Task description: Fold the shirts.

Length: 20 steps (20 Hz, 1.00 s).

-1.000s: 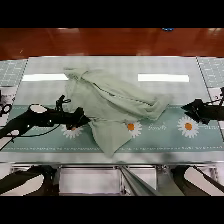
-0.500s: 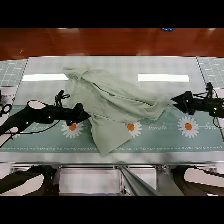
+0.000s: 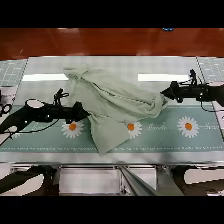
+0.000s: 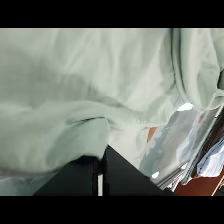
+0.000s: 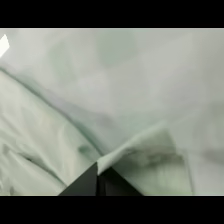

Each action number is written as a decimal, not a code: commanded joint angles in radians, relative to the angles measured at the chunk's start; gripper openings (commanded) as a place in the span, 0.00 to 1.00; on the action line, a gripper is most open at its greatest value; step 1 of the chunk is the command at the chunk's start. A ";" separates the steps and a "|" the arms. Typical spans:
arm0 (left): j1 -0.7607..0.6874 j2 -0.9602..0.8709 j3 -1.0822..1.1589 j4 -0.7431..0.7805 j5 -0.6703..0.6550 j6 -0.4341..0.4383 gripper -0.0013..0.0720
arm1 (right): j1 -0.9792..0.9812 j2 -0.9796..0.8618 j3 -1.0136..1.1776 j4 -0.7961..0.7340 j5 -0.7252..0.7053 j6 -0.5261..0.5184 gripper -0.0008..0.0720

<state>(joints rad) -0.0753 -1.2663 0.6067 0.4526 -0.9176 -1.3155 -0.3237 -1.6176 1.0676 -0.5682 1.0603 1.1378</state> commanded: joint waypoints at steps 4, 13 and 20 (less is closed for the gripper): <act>0.200 0.039 0.256 -0.005 -0.132 0.024 0.04 | 0.013 0.130 0.289 -0.249 0.133 0.157 0.04; 0.498 0.201 1.003 -0.009 -0.270 -0.041 0.04 | 0.013 0.516 0.758 -0.332 0.153 0.282 0.04; 0.649 0.392 1.382 0.013 -0.285 -0.039 0.04 | 0.013 0.885 0.818 -0.417 0.146 0.299 0.04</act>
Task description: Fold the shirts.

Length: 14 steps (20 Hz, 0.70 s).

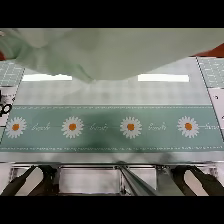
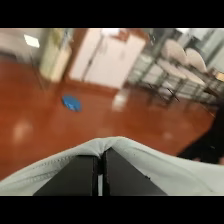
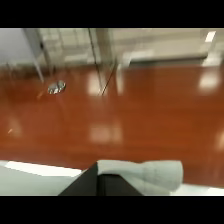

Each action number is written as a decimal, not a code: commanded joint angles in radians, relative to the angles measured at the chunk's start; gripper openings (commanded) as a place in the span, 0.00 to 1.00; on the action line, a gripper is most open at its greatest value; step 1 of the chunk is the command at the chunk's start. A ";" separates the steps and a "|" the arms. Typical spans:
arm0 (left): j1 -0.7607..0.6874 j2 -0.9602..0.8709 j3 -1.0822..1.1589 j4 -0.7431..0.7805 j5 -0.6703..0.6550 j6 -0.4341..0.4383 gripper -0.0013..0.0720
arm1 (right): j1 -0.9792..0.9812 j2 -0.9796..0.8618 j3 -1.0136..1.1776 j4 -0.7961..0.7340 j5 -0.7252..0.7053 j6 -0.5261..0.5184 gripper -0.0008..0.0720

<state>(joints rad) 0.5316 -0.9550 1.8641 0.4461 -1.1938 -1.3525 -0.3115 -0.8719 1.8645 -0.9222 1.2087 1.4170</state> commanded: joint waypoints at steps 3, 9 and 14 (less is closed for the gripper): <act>-0.045 0.195 0.142 0.184 -0.043 -0.009 0.04 | 0.001 0.256 0.021 -0.176 0.021 0.039 0.04; -0.466 0.314 0.083 0.818 -0.116 -0.153 0.04 | 0.001 0.293 0.019 -0.313 0.208 0.057 0.04; -0.523 0.232 -0.184 0.871 -0.089 -0.198 0.04 | 0.001 0.196 -0.019 -0.315 0.228 0.059 0.04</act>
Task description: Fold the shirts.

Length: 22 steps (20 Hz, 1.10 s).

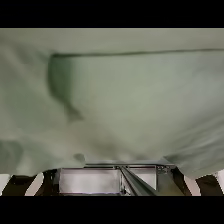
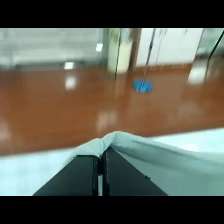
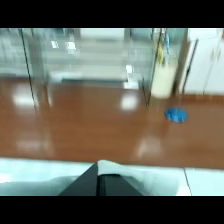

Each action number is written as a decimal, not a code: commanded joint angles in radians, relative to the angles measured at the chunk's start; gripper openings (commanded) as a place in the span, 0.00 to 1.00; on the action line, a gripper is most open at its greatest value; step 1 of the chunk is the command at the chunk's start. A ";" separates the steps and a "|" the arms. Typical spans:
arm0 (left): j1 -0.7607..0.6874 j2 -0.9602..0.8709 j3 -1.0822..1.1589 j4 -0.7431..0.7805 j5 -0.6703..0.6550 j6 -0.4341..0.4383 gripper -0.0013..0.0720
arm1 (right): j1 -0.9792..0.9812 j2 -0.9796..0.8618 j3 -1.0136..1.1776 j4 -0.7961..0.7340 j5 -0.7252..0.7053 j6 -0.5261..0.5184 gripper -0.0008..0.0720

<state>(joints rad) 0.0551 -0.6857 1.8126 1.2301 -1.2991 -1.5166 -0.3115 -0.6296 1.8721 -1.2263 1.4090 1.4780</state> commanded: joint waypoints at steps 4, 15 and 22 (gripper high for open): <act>-0.046 -0.244 -0.303 0.021 0.153 -0.033 0.04 | 0.006 -0.187 -0.234 0.078 -0.032 -0.047 0.04; -0.023 -1.030 -0.174 -0.114 0.514 -0.094 0.04 | 0.121 -1.093 -0.207 0.242 -0.486 -0.098 0.04; -0.012 -1.169 -0.048 -0.242 0.377 -0.084 0.71 | 0.098 -1.318 -0.082 0.430 -0.440 -0.039 0.58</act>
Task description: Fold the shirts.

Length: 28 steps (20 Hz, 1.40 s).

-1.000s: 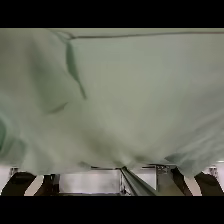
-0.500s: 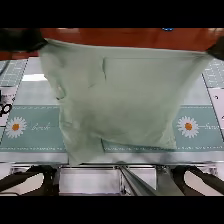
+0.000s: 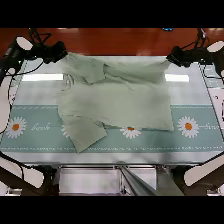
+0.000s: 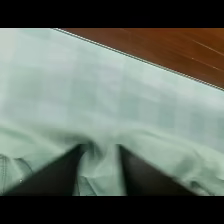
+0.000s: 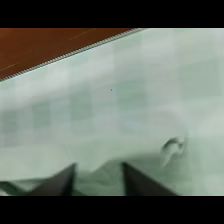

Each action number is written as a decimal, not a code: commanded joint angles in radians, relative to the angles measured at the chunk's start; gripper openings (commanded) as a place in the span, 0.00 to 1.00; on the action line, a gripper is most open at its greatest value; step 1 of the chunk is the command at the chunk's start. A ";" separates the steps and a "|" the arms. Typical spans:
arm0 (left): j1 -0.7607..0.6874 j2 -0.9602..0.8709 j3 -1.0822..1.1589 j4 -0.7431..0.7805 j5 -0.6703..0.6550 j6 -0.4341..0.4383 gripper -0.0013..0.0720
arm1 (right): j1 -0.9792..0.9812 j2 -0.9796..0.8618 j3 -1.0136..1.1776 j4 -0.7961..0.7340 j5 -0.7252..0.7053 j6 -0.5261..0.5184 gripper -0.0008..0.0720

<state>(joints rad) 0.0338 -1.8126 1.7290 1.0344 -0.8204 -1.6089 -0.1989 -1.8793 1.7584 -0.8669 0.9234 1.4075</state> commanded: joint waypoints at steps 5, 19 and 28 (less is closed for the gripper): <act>0.238 0.022 0.056 0.005 -0.616 0.029 0.71 | -0.209 0.052 0.027 -0.067 0.476 0.067 0.58; 0.473 0.313 -0.858 -0.272 -0.474 0.295 0.71 | -0.478 0.956 -1.201 -0.100 0.243 -0.085 0.58; 0.323 0.235 -0.856 -0.273 -0.440 0.262 0.71 | -0.478 0.975 -1.204 -0.044 0.245 -0.085 0.58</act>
<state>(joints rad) 0.4088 -1.5543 0.8757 0.7616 -1.2835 -1.3361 -0.6758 -0.9119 0.5613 -0.9257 1.1767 1.3243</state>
